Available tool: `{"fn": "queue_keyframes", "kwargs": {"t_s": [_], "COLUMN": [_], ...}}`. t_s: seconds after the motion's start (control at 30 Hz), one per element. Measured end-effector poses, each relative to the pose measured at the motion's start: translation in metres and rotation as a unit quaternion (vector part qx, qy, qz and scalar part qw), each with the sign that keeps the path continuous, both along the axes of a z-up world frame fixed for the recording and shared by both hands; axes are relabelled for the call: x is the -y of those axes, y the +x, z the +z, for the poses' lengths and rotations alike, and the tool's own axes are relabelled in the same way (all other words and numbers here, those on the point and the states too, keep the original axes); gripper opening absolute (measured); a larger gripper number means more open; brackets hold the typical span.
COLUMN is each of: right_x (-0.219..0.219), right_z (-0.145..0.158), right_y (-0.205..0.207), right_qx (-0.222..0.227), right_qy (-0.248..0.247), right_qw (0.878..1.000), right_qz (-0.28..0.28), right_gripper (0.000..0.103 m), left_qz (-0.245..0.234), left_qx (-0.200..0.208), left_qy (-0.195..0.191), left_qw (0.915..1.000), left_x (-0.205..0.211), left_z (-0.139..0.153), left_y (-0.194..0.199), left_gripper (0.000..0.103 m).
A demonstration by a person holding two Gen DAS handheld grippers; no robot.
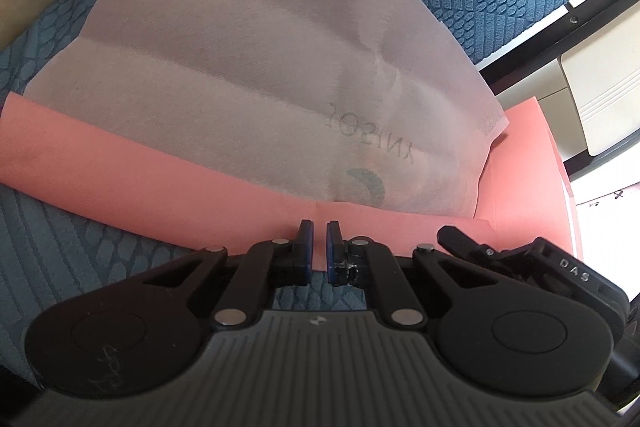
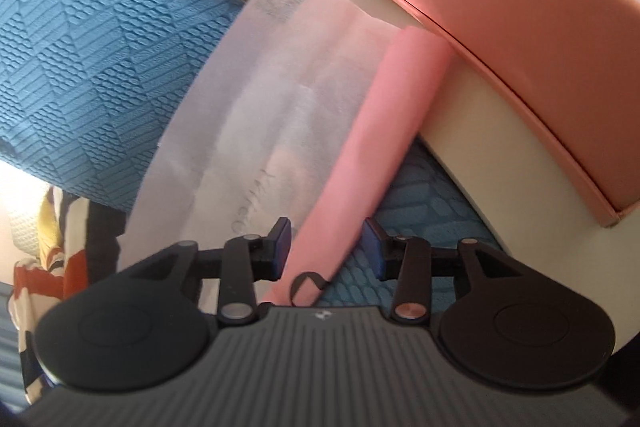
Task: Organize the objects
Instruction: 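Hold the sheet with the left tool while the right tool lifts the pink strip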
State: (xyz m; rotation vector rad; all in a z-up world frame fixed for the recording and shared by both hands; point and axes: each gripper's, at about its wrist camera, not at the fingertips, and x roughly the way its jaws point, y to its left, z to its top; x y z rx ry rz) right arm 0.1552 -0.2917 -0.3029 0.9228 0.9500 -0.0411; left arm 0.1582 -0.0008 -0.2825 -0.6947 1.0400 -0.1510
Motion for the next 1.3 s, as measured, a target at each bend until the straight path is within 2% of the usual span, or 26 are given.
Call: {"fn": "queue_keyframes", "kwargs": {"t_s": [0.1, 0.27, 0.5, 0.6, 0.67, 0.8, 1.0, 1.1, 1.3], "right_x": [-0.002, -0.008, -0.023, -0.033, -0.03, -0.033, -0.038, -0.034, -0.032], "right_z": [-0.003, -0.004, -0.012, -0.01, -0.01, -0.017, -0.017, -0.017, -0.006], "right_y": [0.001, 0.003, 0.006, 0.011, 0.011, 0.005, 0.011, 0.011, 0.007], "right_qx": [-0.002, 0.009, 0.022, 0.026, 0.023, 0.02, 0.014, 0.011, 0.017], "right_qy": [-0.007, -0.01, 0.058, 0.051, 0.045, 0.038, 0.028, 0.045, 0.043], "right_qw": [1.0, 1.0, 0.998, 0.998, 0.998, 0.998, 0.998, 0.998, 0.998], "right_qz": [-0.004, -0.007, 0.025, 0.039, 0.039, 0.037, 0.047, 0.041, 0.05], "right_gripper": [0.041, 0.042, 0.043, 0.041, 0.039, 0.025, 0.012, 0.007, 0.006], "left_qz": [0.008, 0.017, 0.032, 0.034, 0.035, 0.039, 0.042, 0.029, -0.024], "left_qx": [0.001, -0.005, -0.015, -0.018, -0.02, -0.022, -0.026, -0.025, -0.016], "left_qy": [0.006, -0.009, -0.034, -0.04, -0.043, -0.047, -0.047, -0.044, -0.032], "left_qw": [0.9999, 0.9998, 0.9988, 0.9984, 0.9983, 0.9979, 0.9977, 0.9983, 0.9991], "left_x": [-0.003, -0.012, -0.011, -0.009, -0.009, -0.013, -0.011, -0.008, 0.004], "left_z": [0.001, 0.001, -0.004, -0.004, -0.004, 0.0, 0.001, 0.003, 0.015], "left_y": [-0.002, -0.003, -0.004, -0.004, -0.004, -0.008, -0.007, -0.007, -0.009], "left_gripper": [0.008, 0.008, 0.008, 0.008, 0.008, 0.008, 0.008, 0.008, 0.009]}}
